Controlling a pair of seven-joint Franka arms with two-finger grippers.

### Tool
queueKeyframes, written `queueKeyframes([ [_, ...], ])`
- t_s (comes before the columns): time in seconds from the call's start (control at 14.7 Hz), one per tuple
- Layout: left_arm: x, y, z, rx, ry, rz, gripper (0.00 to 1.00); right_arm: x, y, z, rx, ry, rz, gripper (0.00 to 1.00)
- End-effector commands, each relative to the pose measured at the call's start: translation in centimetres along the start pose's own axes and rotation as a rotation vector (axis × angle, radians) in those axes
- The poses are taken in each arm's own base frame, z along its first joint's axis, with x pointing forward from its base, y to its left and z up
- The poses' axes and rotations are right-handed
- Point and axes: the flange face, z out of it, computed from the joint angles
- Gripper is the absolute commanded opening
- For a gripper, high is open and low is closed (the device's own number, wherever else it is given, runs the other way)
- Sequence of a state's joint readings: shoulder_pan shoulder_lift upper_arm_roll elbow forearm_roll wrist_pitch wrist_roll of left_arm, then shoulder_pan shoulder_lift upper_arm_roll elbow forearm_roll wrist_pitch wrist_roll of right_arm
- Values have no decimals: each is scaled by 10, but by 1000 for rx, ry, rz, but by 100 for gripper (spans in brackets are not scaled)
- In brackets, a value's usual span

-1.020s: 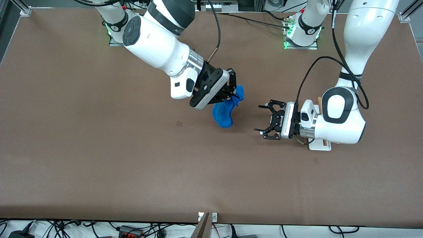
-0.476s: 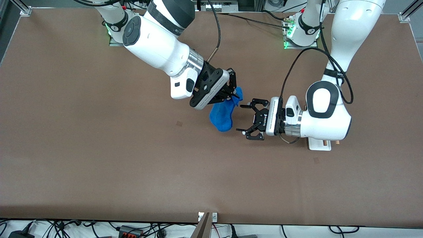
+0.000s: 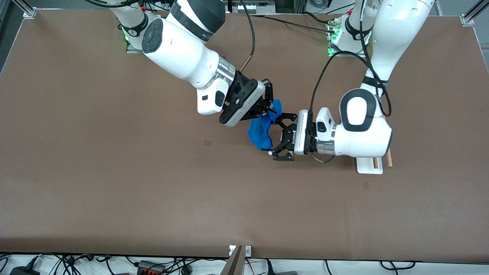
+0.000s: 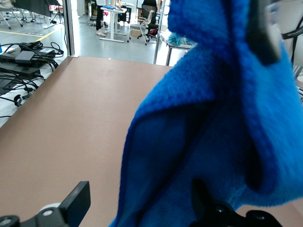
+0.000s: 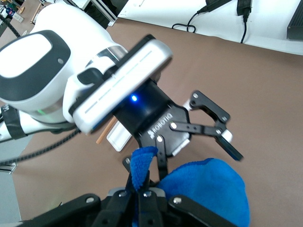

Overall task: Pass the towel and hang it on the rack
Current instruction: 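Close the left gripper on the hanging towel below the right gripper, then open the right gripper and pull back while the left gripper holds towel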

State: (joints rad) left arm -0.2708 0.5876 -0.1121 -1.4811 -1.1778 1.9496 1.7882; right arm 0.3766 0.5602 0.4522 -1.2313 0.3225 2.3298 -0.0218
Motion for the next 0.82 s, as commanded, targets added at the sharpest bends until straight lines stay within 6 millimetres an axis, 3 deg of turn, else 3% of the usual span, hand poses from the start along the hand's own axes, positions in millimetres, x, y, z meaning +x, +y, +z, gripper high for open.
queueKeyframes([
  [0.0,9,-4,1,17,18,-5,92,4,-2,0,16,9,-4,0],
  [0.07,10,-4,-1,20,18,0,88,4,0,0,15,8,-3,0],
  [0.14,13,-3,-2,18,16,7,77,4,0,0,15,6,-3,0],
  [0.27,14,-1,1,10,22,0,39,4,1,0,14,7,-3,0],
  [0.34,14,-1,1,10,22,-1,29,4,0,0,14,6,-4,0],
  [0.48,13,-1,1,9,9,11,22,4,0,0,13,7,-3,0],
  [0.61,14,-1,0,8,-1,18,1,3,1,1,10,5,-7,0],
  [0.75,13,0,0,1,-32,27,1,3,1,1,9,5,-6,0],
])
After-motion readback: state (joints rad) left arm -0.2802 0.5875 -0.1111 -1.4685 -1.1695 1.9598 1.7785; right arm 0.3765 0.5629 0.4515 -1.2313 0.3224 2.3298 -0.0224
